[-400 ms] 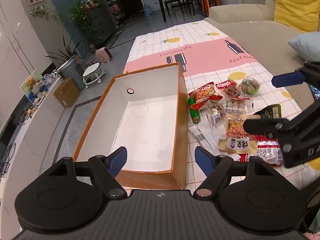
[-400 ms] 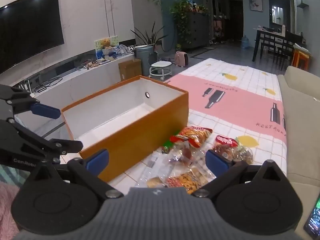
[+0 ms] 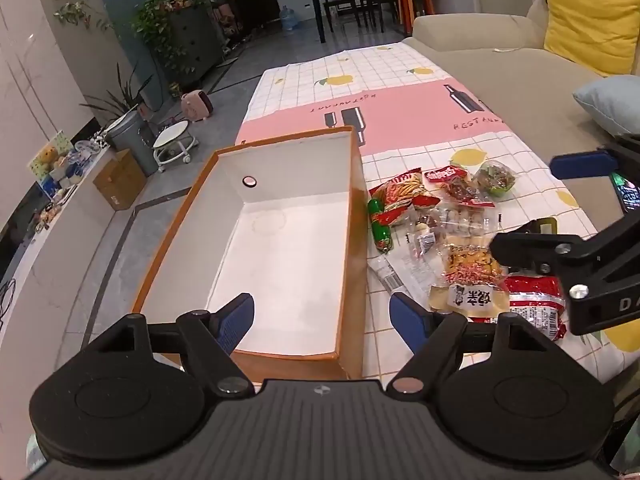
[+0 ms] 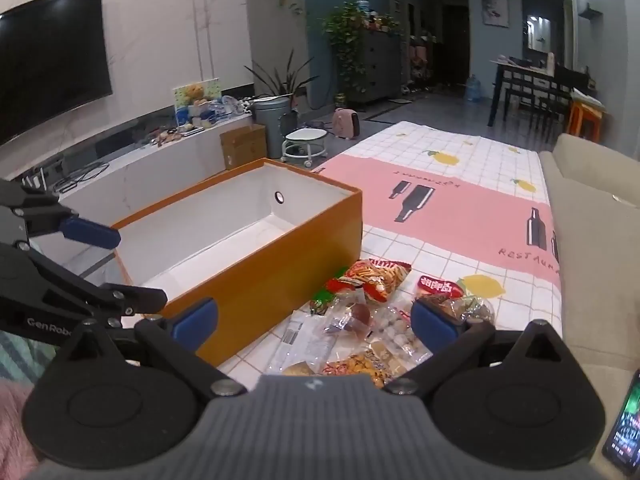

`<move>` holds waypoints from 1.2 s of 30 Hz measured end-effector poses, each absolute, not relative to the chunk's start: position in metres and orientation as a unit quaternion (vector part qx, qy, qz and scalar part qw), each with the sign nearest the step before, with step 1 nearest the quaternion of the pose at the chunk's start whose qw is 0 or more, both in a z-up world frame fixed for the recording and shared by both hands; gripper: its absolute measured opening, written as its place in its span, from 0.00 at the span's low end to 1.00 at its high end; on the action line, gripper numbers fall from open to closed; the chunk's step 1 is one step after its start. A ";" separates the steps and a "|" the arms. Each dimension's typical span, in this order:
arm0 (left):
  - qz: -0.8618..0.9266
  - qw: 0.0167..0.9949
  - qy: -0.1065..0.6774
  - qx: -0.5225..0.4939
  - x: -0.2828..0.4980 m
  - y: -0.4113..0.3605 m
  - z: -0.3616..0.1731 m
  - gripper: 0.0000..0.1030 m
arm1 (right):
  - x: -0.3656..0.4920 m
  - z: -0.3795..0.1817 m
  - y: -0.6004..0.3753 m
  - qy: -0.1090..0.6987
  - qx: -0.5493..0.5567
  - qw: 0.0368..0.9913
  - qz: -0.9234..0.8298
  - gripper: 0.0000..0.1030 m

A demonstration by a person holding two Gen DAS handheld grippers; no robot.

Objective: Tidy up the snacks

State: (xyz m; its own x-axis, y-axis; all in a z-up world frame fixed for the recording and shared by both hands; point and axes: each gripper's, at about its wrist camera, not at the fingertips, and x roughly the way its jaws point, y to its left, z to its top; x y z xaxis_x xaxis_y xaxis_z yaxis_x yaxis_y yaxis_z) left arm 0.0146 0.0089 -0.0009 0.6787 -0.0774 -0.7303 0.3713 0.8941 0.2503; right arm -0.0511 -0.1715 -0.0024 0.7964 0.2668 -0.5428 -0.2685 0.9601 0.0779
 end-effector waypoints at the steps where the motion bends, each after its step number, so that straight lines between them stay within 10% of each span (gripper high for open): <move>1: -0.123 0.896 0.384 0.188 0.016 0.011 -0.001 0.88 | -0.050 -0.003 -0.171 0.289 0.000 0.947 0.140 0.96; 36: -0.118 0.896 0.391 0.177 0.019 0.015 -0.001 0.88 | -0.051 -0.007 -0.167 0.328 -0.020 0.939 0.103 0.96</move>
